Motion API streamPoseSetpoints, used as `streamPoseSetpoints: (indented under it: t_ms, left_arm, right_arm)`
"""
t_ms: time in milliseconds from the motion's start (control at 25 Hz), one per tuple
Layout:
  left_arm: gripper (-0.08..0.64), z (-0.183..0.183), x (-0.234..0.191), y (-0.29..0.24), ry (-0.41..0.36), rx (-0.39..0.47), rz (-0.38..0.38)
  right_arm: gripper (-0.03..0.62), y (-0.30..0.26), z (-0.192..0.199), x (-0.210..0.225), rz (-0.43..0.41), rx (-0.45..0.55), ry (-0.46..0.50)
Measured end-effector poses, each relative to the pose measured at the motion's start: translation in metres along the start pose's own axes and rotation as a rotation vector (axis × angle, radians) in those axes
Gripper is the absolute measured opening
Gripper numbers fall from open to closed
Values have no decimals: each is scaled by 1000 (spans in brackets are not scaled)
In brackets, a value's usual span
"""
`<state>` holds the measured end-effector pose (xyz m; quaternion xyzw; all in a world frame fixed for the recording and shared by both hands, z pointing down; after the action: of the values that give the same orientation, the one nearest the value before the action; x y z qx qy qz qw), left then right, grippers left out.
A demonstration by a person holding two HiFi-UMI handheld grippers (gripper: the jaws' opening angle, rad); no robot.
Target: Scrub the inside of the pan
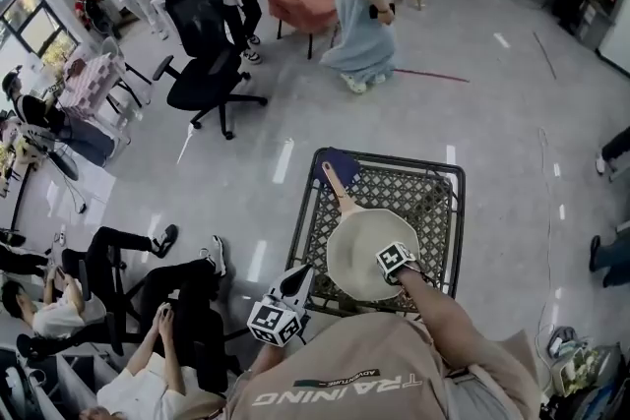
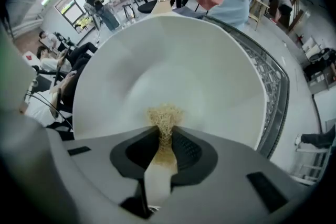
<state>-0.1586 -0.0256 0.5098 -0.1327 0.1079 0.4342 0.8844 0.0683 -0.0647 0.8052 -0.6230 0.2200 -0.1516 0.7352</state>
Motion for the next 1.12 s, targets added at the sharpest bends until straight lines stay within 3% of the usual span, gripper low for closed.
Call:
streamPoseSetpoints:
  t_ms: [160,440,680,800,1120]
  left_arm:
    - [17,6,9,-11,6,-5,29]
    - [17,3,19,-45,-28,-20,126]
    - [17,6,43,-69,-50,-34,199]
    - [17,2,57,-78,-76,-42,234]
    - [17,-2,81,-105,-112,-57,291]
  right_arm:
    - [89,30,16,3,-104,110,-108]
    - [89,90,3,16,-193,387,-173]
    - [89,151,17,27,-240,593,-287]
    - [89,180,25,36,-234,671,-323]
    - [89,231,51,82,-113,839,-305]
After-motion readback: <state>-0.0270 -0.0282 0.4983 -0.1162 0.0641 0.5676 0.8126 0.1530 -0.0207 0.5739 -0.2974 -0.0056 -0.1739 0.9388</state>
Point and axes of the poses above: the fingertips, and each gripper's own axes: y backward along the fingers, x to its right, z out of its underside, the point moved 2 cm from there along y, backward along the fingers, and after that the axes turned 15 degrees about z, right-handed, at the moved point
